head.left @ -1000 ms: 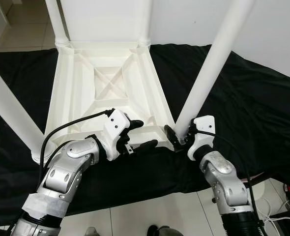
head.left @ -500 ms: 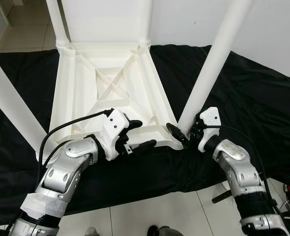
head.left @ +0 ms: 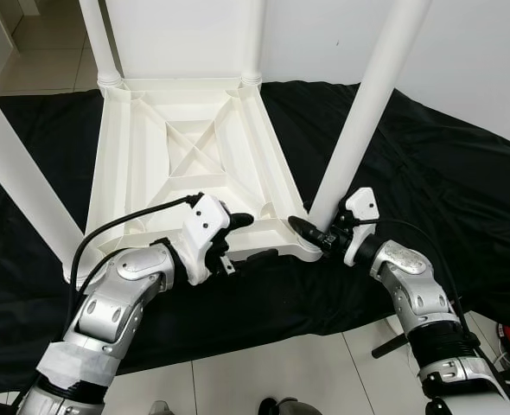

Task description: Building children table

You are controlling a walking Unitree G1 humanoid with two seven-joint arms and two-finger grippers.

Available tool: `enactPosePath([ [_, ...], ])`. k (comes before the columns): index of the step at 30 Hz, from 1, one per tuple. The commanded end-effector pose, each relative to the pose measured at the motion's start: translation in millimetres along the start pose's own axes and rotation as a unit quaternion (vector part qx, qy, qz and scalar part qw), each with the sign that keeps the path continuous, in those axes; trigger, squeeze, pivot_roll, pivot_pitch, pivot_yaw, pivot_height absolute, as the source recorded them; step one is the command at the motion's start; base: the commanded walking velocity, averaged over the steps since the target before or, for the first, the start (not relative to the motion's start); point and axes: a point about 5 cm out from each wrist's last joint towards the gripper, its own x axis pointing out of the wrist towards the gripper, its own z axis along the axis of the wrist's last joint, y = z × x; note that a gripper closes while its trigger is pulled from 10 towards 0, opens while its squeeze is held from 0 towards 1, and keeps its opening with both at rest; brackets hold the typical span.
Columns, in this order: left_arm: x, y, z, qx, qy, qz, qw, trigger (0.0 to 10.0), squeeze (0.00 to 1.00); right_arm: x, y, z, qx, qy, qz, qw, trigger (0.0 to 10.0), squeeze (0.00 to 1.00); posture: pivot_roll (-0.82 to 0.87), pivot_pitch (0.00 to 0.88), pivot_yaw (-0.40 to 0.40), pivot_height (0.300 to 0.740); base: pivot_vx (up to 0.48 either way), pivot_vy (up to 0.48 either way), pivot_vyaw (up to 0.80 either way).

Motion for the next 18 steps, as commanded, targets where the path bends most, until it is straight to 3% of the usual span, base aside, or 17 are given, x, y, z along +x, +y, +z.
enactPosePath([
  [1,0.3,-2.4,-0.9,0.001,0.004,0.001,1.000,10.0,0.00,-0.9,8.0,-14.7,0.014,0.028,0.024,0.999,0.0,0.00,0.07,0.084,-0.054,0.740,0.000,0.000,0.00],
  [3,0.3,-2.7,-1.0,0.001,0.004,0.001,1.000,10.0,0.00,-1.5,8.2,-15.9,0.016,0.028,0.025,0.999,0.0,0.00,0.07,0.084,-0.054,0.740,0.000,0.000,0.00],
  [4,0.8,-3.7,-1.6,-0.001,0.004,0.000,1.000,10.0,0.00,-2.5,8.2,-18.3,0.017,0.027,0.010,0.999,10.0,0.00,0.07,0.082,-0.056,0.740,0.000,0.000,0.00],
  [10,2.7,-4.7,-2.5,-0.002,0.004,-0.002,1.000,10.0,0.00,-1.7,11.5,-17.6,0.029,0.010,-0.035,0.999,10.0,0.00,0.06,0.075,-0.058,0.740,0.000,0.000,0.00],
  [18,4.3,-4.1,-3.3,-0.002,0.004,-0.001,1.000,10.0,0.00,-1.6,13.0,-22.5,0.020,0.026,-0.096,0.995,10.0,0.00,0.05,0.070,-0.060,0.740,0.000,0.000,0.00],
])
